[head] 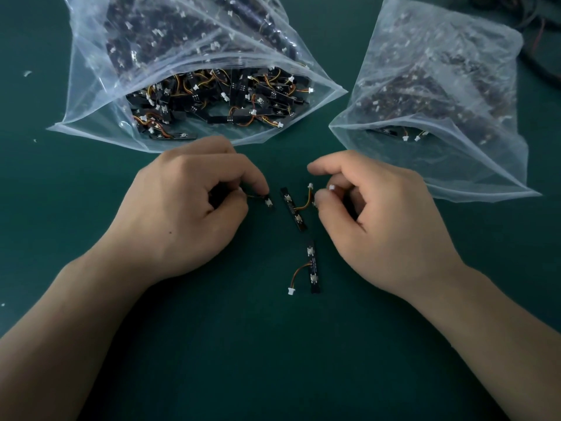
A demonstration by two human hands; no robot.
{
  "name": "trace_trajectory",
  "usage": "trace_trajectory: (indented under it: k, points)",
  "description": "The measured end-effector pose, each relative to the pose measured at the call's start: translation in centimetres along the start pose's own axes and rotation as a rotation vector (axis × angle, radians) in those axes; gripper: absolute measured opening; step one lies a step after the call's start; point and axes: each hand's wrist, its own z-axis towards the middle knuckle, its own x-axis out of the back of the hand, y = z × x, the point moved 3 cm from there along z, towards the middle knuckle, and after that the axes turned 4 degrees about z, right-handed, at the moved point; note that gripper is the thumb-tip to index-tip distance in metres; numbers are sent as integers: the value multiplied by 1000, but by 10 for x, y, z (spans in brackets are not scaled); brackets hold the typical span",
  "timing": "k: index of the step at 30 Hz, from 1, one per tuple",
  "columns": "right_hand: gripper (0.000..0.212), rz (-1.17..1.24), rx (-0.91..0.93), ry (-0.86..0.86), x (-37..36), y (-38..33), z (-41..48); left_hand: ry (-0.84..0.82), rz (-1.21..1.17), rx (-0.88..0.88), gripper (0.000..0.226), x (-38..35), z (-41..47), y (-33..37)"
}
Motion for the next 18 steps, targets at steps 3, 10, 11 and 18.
trace_trajectory:
  k: [3,10,11,18]
  points:
    - [31,106,-13,18,3,2,0,32,-31,11,34,0,0,-1]
    - [38,59,7,-25,3,2,0,69,81,85,31,0,-1,0]
    - [37,50,4,-32,3,2,0,70,98,96,30,0,-1,0]
    - [36,-80,51,-107,2,-3,-1,-22,120,-4,44,0,-3,10]
